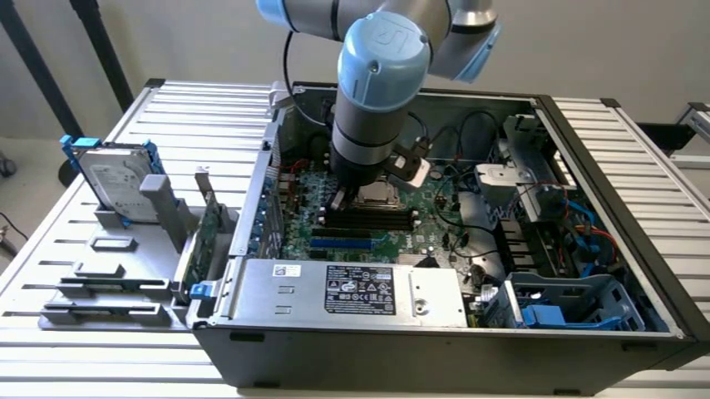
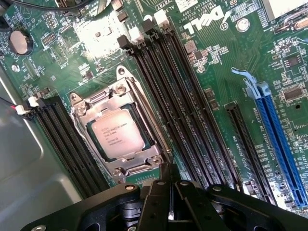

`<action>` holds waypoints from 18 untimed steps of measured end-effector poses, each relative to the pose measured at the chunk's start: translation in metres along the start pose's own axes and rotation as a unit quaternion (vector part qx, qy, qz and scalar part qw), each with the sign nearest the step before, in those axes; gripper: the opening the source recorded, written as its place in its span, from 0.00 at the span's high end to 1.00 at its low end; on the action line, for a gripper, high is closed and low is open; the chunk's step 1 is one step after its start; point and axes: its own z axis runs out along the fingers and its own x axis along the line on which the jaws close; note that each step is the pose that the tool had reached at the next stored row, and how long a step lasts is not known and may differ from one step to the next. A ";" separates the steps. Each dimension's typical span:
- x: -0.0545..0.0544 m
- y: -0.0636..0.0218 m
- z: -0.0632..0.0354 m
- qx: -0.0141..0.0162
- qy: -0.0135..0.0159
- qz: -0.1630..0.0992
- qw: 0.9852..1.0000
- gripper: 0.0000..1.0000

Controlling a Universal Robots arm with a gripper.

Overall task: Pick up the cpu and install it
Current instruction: 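Install the first cpu locking lever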

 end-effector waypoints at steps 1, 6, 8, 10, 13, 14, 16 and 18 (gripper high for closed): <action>0.000 -0.0002 0.0003 0.000 0.000 0.000 1.000 0.89; 0.001 -0.0007 0.0023 -0.001 -0.001 0.000 1.000 0.89; 0.002 -0.0009 0.0031 -0.002 -0.003 0.000 1.000 0.89; 0.002 -0.0011 0.0032 -0.003 -0.006 0.000 1.000 0.89; 0.003 -0.0016 0.0029 -0.004 -0.008 0.001 1.000 0.89; 0.004 -0.0020 0.0019 -0.004 -0.008 0.001 1.000 0.89; 0.006 -0.0032 -0.0017 -0.004 -0.008 0.001 1.000 0.89; 0.008 -0.0049 -0.0061 -0.004 -0.008 0.000 1.000 0.89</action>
